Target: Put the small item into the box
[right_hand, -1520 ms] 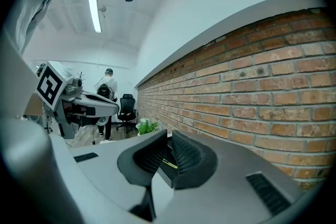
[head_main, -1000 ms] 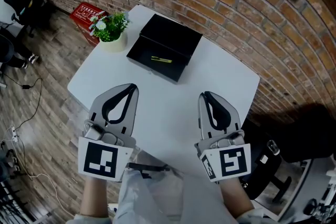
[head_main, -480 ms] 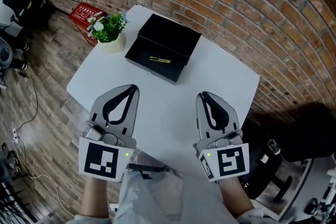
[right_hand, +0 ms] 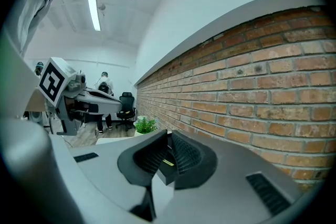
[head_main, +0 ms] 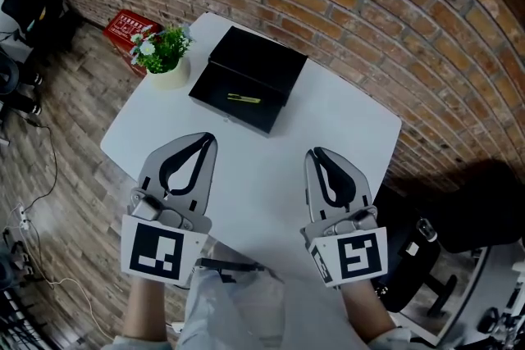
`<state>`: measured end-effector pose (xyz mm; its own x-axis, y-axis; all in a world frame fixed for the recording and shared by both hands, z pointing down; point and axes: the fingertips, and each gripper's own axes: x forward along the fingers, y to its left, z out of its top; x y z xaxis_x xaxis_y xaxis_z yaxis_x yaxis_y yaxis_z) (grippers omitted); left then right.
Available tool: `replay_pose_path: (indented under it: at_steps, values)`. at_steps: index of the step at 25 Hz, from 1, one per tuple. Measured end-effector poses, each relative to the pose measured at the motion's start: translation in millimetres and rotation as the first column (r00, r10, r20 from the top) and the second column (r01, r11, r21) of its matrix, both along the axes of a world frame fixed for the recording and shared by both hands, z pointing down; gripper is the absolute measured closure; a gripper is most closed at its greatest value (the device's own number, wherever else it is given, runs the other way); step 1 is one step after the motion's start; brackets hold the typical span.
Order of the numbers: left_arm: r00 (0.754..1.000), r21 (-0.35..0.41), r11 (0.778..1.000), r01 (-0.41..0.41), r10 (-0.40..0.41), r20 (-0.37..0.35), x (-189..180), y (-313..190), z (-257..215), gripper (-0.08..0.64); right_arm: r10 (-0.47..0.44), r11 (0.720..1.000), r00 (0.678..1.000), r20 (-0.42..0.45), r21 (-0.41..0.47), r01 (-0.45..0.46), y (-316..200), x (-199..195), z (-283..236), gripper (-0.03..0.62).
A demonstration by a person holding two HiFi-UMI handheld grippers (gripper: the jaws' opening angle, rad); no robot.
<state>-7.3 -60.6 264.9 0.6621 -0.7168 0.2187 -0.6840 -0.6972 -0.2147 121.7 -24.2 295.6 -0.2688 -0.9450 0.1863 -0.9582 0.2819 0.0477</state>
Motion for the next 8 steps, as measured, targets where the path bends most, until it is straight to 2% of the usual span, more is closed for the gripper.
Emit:
replay_pose_path:
  at_steps: [8]
  values:
    - [1.000, -0.012, 1.000, -0.014, 0.014, -0.014, 12.1, 0.8, 1.7, 0.541, 0.013, 1.000, 1.000, 0.000, -0.012, -0.013, 1.2, 8.5, 1.7, 0.535]
